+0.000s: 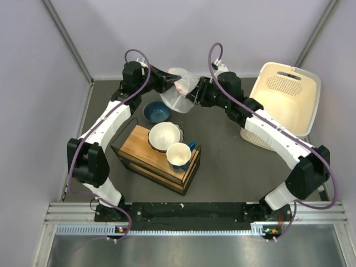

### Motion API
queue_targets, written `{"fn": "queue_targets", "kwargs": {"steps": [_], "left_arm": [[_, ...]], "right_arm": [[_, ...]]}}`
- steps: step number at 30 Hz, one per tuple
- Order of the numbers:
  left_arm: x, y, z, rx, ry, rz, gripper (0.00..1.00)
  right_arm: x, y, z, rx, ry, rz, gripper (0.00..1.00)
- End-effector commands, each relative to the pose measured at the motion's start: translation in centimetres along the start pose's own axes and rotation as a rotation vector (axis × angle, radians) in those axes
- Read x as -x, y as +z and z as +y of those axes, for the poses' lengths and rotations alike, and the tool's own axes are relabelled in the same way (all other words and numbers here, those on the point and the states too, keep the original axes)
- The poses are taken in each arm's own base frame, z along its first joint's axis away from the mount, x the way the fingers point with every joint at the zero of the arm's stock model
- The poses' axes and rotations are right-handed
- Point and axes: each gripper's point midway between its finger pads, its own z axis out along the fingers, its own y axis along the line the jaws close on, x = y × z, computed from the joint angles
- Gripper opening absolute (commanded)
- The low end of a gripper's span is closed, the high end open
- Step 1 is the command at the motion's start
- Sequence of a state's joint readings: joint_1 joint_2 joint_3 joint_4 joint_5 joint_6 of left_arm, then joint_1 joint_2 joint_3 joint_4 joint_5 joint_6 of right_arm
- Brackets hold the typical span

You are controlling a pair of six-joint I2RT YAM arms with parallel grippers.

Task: Unzip the laundry bag and remove the bra

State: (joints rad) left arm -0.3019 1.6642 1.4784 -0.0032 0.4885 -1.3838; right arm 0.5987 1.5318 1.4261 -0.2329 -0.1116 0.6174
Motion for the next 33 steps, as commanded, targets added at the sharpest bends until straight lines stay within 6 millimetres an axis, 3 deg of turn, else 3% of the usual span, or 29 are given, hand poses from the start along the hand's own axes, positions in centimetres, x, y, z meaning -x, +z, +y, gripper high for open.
{"fn": "queue_targets", "kwargs": {"steps": [1,8,21,28,30,33], "left_arm": [[0.0,-2.0,-4.3,-0.111,0.077,-0.029,0.0],[0.0,-2.0,-4.3,-0.109,0.079,-0.03,0.0],[-0.1,-2.2,-4.6,-0.112,0.084,-0.028,0.0],[-0.2,-2.2,-4.6,-0.113,0.084,-0.025,0.0],[-0.2,-2.2,-4.7,-0.114,0.085,-0.025,0.0],[-0.2,-2.2,-4.6,-0.113,0.084,-0.023,0.0]], "right_arm": [[2.1,-2.5,2.6,0.039,-0.04,-0.104,0.47],[2.3,-2.1,3.6,0.069,-0.046,-0.106,0.42],[1.3,0.0,3.5,0.074,-0.049,-0.062,0.33],[1.9,-0.2,3.5,0.067,-0.045,-0.079,0.24],[2.1,-0.5,3.2,0.049,-0.044,-0.096,0.16],[2.1,-0.7,2.9,0.033,-0.045,-0.105,0.15]]}}
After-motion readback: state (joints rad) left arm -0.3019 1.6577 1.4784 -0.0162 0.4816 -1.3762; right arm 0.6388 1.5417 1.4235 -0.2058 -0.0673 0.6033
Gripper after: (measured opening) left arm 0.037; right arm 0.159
